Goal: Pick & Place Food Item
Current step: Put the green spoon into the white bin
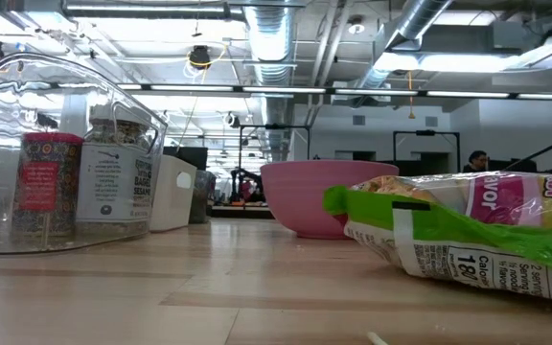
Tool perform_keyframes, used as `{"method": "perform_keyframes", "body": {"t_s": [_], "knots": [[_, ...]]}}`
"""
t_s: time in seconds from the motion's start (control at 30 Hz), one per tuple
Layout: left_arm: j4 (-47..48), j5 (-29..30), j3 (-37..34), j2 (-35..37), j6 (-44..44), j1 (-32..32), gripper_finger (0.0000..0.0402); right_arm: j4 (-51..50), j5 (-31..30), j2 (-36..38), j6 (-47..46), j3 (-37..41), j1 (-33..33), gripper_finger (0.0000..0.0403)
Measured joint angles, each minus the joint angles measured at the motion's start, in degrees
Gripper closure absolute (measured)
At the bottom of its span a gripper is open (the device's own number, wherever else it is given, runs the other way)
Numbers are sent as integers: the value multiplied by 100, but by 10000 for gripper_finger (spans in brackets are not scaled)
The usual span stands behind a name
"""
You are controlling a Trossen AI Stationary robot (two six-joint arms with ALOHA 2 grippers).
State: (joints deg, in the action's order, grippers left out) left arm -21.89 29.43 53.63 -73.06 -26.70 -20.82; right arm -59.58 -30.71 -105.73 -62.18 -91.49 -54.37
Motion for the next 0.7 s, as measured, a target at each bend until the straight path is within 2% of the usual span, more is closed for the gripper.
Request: {"method": "perform_keyframes", "body": {"t_s": [0.1,0.17,0.43,0.57,0.7], "knots": [[-1,-65,0,-6,151,-1,229,14,-548,0,618,-211,-38,402],[8,-311,-2,-20,288,0,229,20,-767,0,951,-242,-25,402],[220,-2156,-4,-249,764,-32,229,5,-888,0,1987,-242,232,402],[52,-2263,-7,-578,813,-92,229,31,-1009,0,2456,-242,332,402],[-504,-2280,-7,-983,1070,-89,229,50,-1030,0,2861,-242,418,402]]}}
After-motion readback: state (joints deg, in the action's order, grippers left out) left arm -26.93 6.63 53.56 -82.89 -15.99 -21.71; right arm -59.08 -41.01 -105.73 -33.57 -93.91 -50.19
